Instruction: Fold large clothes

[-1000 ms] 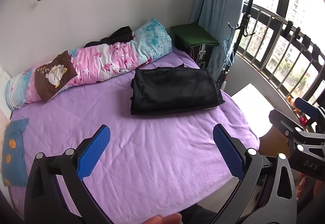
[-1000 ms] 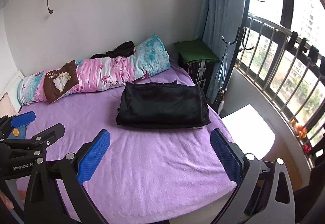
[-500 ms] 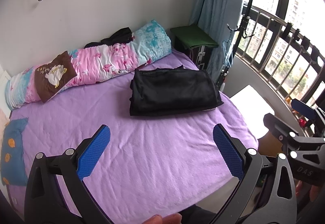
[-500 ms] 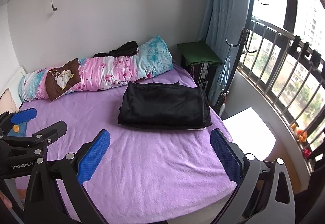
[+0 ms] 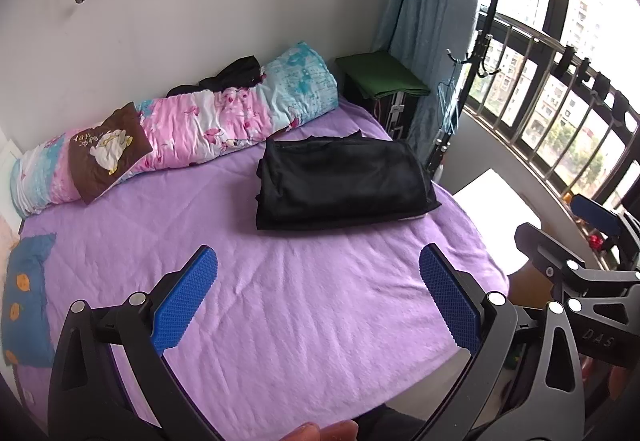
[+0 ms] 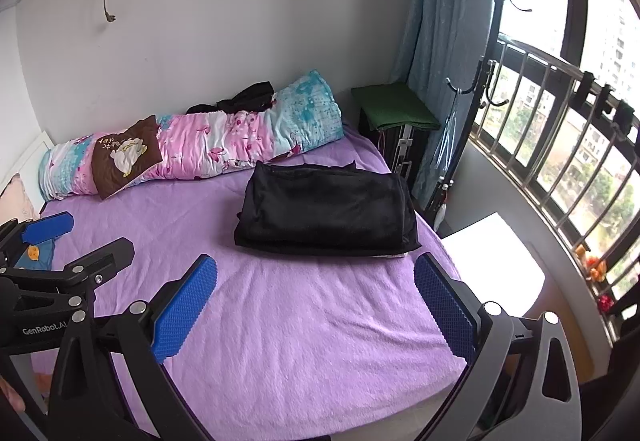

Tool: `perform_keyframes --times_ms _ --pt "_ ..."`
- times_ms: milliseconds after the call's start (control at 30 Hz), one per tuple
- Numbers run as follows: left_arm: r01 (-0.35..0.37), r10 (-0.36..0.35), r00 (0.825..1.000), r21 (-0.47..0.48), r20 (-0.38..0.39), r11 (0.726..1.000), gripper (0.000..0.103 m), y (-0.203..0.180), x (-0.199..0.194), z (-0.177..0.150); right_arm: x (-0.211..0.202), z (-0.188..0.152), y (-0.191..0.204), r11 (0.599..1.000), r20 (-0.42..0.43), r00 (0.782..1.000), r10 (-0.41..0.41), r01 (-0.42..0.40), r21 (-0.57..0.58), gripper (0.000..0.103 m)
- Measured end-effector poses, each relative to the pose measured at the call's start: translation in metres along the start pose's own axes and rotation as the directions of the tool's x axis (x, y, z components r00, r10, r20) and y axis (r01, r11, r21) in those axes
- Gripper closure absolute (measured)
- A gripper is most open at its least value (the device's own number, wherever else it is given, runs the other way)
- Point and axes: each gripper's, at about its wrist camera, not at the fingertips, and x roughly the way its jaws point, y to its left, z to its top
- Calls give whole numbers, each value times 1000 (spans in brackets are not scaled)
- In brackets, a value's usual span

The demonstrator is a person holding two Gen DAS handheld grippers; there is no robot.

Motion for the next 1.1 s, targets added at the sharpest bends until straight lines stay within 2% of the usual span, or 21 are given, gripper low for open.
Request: perform_keyframes --times_ms 1100 --pt "3 -3 1000 0 -1 1000 6 -16 1 0 -9 -4 -4 1000 14 1000 -9 9 3 6"
